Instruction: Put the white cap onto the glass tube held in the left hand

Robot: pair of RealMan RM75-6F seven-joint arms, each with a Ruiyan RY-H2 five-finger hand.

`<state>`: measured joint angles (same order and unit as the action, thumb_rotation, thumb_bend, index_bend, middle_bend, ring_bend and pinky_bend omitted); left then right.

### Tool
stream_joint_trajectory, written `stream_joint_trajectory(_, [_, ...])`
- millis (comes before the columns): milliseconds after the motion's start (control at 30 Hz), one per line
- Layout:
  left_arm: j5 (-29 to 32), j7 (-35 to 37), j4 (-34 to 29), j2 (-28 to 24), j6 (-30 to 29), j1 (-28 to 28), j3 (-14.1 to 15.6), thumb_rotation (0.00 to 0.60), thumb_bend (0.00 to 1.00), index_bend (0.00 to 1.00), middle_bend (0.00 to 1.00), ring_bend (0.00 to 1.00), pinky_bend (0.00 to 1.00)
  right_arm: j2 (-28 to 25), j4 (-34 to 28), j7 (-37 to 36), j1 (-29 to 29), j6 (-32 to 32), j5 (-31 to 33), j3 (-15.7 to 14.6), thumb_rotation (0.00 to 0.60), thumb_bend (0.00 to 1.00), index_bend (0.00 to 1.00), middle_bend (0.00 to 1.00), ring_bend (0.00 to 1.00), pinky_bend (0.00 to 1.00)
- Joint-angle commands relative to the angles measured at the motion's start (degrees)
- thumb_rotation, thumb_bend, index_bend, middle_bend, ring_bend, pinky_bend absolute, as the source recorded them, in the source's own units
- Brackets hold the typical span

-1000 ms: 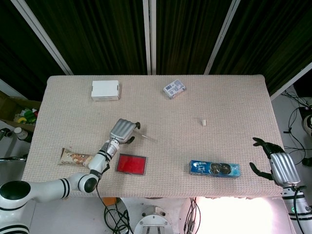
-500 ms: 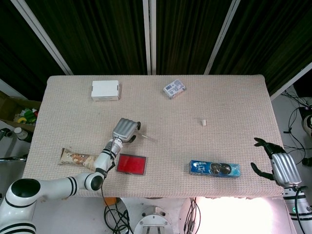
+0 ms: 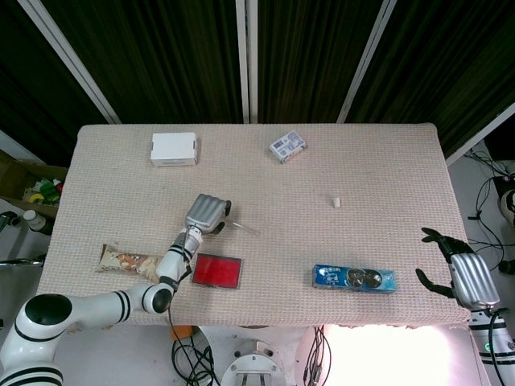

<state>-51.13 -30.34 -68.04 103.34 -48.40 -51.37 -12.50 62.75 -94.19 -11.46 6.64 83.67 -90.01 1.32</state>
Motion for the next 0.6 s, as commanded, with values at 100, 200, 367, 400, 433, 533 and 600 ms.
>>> stream_joint_trajectory(100, [-0.07,0.45,0.39,-0.03,-0.2,0.04,0.17,0.6,0.43,0.51,0.96,0.94,1.0,0.03,0.06,-0.15,-0.11,0.09,0.1,0.07,0.6,0.24,0.18,0.34,0.25,0.31])
stream_joint_trajectory(200, [0.01,0.46,0.55,-0.2,-0.27,0.09,0.34,0.6,0.48,0.53,0.96,0.94,1.0,0.01,0.09,-0.3,-0.15,0.2,0.0,0.1,0.6,0.23,0.18,0.34,0.25,0.31])
stream_joint_trajectory(367, [-1.07,3.21,-1.45,-1.5,-2.24,1.64,0.06,0.6,0.54,0.57,0.96,0.94,1.0,0.03,0.39,-1.12,-0.15,0.35,-0.05,0.29,0.6,0.23,0.18,0.35,0.26,0.31])
stream_joint_trajectory(400, [-1.57,4.49,-2.65,-2.22,-3.01,2.43,0.0,0.6,0.54,0.58,0.96,0.94,1.0,-0.03,0.5,-1.6,-0.02,0.06,0.06,0.31,0.6,0.23,0.18,0.35,0.26,0.31])
stream_joint_trajectory(433, [-1.78,5.59,-3.69,-2.84,-3.51,3.12,-0.08,0.6,0.54,0.58,0.96,0.94,1.0,-0.07,0.59,-1.95,0.14,-0.26,0.1,0.33,0.6,0.23,0.18,0.35,0.26,0.31])
stream_joint_trajectory(533, [-2.26,9.17,-7.89,-5.34,-5.1,5.55,-0.31,0.6,0.54,0.59,0.96,0.94,1.0,-0.27,0.75,-2.49,1.27,-2.05,0.08,0.5,0.6,0.25,0.18,0.35,0.26,0.31])
stream_joint_trajectory(600, [-2.79,11.26,-10.43,-6.78,-6.42,7.16,-0.29,0.6,0.53,0.59,0.96,0.94,1.0,-0.41,0.66,-2.47,2.49,-3.52,-0.18,0.83,0.6,0.29,0.18,0.36,0.26,0.32])
